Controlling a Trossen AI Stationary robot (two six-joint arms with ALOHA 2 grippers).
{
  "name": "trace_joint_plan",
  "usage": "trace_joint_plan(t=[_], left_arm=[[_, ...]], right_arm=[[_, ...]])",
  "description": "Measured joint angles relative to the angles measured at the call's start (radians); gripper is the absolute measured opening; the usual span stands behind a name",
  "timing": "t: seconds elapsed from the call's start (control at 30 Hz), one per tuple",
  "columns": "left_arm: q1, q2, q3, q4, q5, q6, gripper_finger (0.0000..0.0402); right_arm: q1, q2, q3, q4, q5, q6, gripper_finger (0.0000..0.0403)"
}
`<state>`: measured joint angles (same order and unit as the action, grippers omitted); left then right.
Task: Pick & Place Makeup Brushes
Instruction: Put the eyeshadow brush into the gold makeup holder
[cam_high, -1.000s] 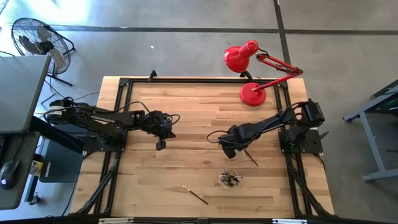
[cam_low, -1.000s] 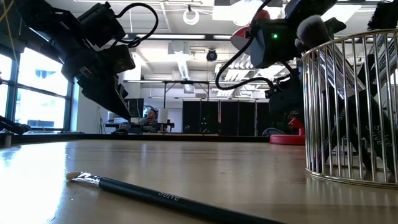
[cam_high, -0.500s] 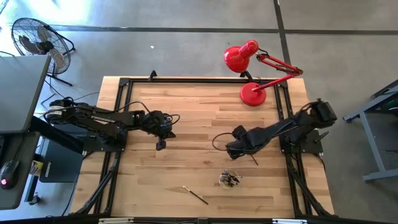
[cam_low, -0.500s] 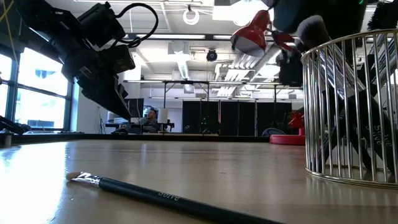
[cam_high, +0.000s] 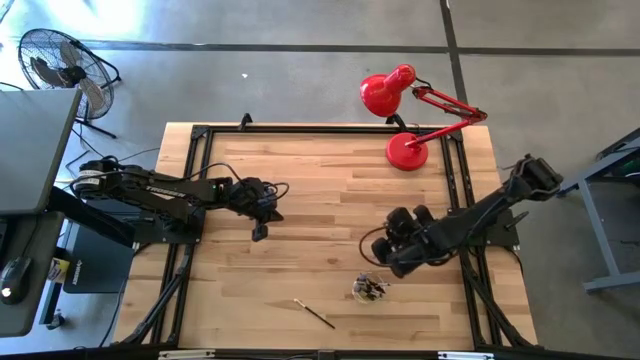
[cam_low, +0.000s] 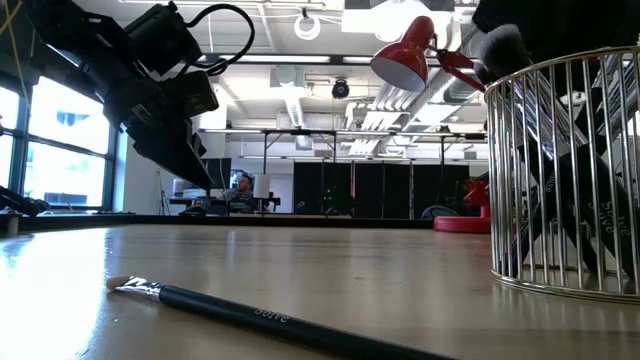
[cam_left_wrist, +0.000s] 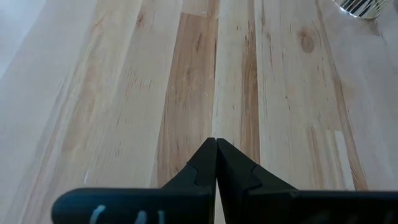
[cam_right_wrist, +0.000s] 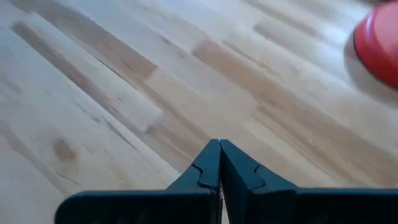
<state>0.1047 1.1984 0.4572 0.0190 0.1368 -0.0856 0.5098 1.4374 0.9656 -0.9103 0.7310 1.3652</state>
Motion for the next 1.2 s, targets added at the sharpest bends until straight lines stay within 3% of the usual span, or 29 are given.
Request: trace_joint_plan(t=[0.27, 0.57, 0.8, 1.03, 1.2], left_arm=[[0.000, 0.000, 0.000, 0.045, 0.000, -0.002, 0.0001], [-0.006, 0.000, 0.000, 0.045, -0.041, -0.105, 0.0001], [-0.084, 0.000, 0.000, 0.081, -0.103, -0.111, 0.0001], [-0.121, 0.000, 0.000, 0.090, -0.133, -0.121, 0.0001], [-0.120, 0.000, 0.000, 0.084, -0.135, -0.133, 0.0001]], right_arm=[[0.097, -0.051, 0.000, 0.028, 0.186, -0.036, 0.0000], [0.215, -0.110, 0.001, 0.233, 0.358, -0.202, 0.0000], [0.285, -0.161, 0.002, 0.483, 0.463, -0.465, 0.0000], [0.355, -0.148, 0.003, 0.841, 0.487, -0.799, 0.0000], [0.420, -0.077, 0.003, 0.915, 0.575, -0.821, 0.0000]])
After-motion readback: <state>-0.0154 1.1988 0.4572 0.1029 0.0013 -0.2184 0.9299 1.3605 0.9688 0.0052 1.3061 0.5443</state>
